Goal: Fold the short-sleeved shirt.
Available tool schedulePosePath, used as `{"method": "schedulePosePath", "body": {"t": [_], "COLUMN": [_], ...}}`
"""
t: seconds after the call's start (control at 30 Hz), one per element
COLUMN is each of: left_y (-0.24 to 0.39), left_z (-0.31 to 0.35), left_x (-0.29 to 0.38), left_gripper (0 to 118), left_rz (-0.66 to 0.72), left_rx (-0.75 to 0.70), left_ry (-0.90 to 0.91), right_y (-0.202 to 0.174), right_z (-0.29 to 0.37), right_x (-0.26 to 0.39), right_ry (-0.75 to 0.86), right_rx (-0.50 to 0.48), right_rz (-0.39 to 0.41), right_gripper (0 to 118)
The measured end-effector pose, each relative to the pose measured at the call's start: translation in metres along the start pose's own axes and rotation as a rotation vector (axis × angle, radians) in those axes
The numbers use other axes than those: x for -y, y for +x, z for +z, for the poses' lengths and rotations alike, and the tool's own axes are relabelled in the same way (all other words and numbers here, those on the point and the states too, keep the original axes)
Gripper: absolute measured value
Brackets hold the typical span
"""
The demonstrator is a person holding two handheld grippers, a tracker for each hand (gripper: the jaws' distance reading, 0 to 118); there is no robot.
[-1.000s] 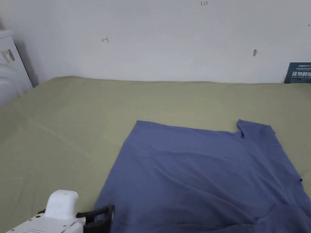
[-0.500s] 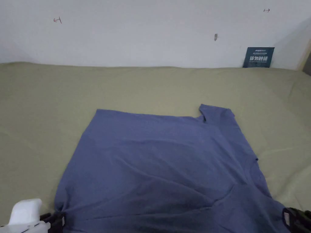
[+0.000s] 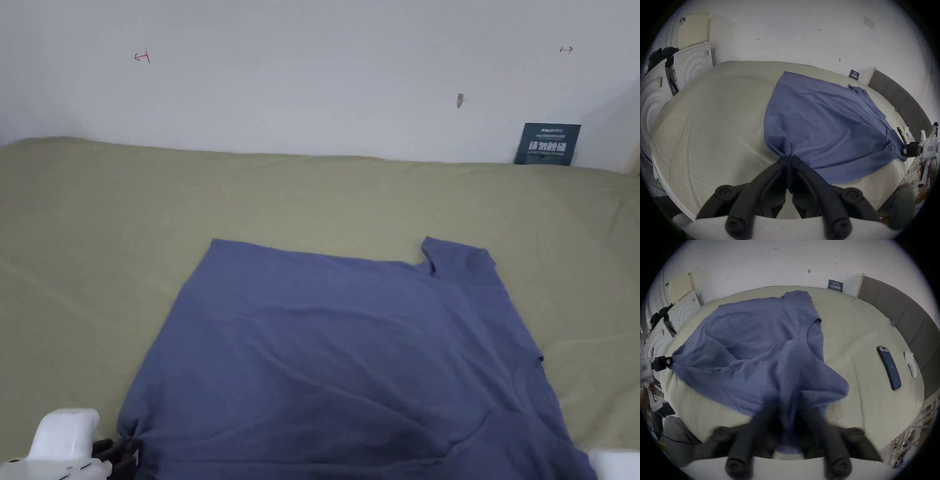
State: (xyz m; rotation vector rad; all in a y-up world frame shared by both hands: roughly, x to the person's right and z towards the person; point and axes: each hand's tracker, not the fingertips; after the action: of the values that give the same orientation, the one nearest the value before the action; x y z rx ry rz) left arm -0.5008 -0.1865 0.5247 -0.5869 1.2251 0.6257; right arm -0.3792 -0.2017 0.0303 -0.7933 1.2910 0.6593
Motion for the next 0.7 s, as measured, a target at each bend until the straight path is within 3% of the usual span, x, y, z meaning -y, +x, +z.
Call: {"method": "schedulePosePath", "body": {"t": [0.13,0.43,0.7], "left_y": [-0.009,0.000,-0.008], "left_z": [-0.009,0.010,-0.054], "left_x": [0.004,-0.045,-0.151], "left_gripper": [6,6,6], "left_rz": [0.014,0.017,-0.035], "left_rx": [0.006,0.042,0.035], "left_ry": [-0.007,0.019,-0.065], "right_y": [0.007,0.013,0.034], "right_z": [-0.001,0.038,-0.021], "right_x": [0.002,-0.048,-0.156], "right_ry": [-0.008,0.124,0.097], "right_rx": [-0.039,-0.086,-0.079], "right_rz": [-0.088,-0.056,-0.034], "right_gripper": [4,4,4]}}
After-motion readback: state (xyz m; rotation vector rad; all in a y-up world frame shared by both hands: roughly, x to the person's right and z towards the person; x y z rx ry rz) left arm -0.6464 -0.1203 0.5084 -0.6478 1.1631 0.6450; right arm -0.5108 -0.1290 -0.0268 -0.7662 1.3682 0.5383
